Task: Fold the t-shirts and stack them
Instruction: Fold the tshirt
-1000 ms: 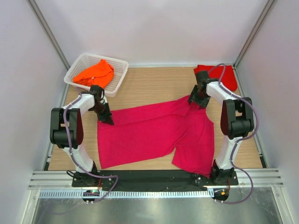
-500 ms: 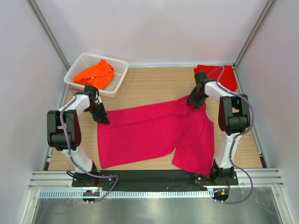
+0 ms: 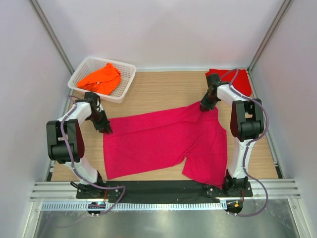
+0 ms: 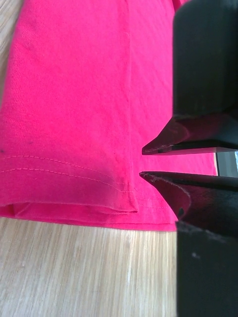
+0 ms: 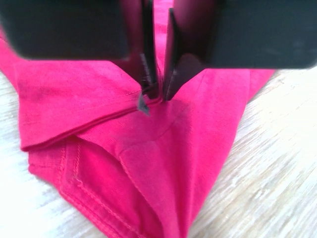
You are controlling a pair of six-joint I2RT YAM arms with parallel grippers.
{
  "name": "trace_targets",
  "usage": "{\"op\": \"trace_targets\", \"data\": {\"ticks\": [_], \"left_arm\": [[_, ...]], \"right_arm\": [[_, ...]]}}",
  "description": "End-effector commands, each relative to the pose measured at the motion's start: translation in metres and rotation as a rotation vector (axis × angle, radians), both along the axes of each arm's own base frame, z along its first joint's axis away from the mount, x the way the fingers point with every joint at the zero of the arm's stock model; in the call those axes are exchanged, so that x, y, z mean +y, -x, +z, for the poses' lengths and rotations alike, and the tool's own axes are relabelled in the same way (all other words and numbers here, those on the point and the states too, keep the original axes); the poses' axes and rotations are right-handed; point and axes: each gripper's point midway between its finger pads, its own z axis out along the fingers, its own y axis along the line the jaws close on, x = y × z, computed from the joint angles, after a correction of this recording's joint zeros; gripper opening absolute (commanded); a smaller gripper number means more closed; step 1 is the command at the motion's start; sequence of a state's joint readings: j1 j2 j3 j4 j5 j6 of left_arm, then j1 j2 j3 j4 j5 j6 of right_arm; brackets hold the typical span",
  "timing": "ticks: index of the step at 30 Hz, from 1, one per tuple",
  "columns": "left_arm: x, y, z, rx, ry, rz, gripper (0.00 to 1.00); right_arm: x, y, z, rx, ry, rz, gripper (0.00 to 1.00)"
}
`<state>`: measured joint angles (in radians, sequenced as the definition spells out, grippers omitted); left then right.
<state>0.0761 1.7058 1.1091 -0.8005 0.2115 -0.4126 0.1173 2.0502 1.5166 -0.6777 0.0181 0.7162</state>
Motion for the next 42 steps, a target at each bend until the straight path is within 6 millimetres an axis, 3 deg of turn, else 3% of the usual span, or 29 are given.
{"op": "trace_targets", "data": {"ticks": [1, 5, 7, 14, 18, 23, 29, 32, 42], "left_arm": [[0.003, -0.007, -0.003, 0.004, -0.007, 0.013, 0.20], [0.001, -0.007, -0.003, 0.022, 0.005, 0.005, 0.17], [0.001, -0.005, -0.003, 0.022, 0.000, 0.001, 0.22], [0.013, 0.013, -0.007, 0.028, -0.077, 0.004, 0.30], [0.012, 0.012, -0.024, 0.099, -0.064, 0.033, 0.24], [0.017, 0.007, -0.030, 0.142, -0.088, 0.027, 0.25], [0.018, 0.014, -0.036, 0.175, -0.097, 0.023, 0.26], [0.019, 0.016, -0.039, 0.183, -0.098, 0.023, 0.27], [0.018, 0.021, -0.045, 0.209, -0.093, 0.022, 0.27]], "right_arm": [[0.002, -0.008, 0.013, -0.026, -0.016, -0.020, 0.15], [0.000, 0.003, 0.020, -0.008, -0.015, -0.027, 0.03], [-0.001, 0.008, 0.028, -0.016, -0.020, -0.033, 0.01], [0.006, 0.035, 0.040, -0.008, -0.072, -0.064, 0.01], [0.004, 0.050, 0.043, 0.007, -0.074, -0.101, 0.01], [-0.007, 0.073, 0.047, 0.012, -0.034, -0.177, 0.01], [-0.013, 0.118, 0.038, 0.037, -0.033, -0.293, 0.01], [-0.017, 0.122, 0.039, 0.005, -0.032, -0.330, 0.01], [-0.035, 0.127, 0.074, -0.135, 0.034, -0.347, 0.01]]}}
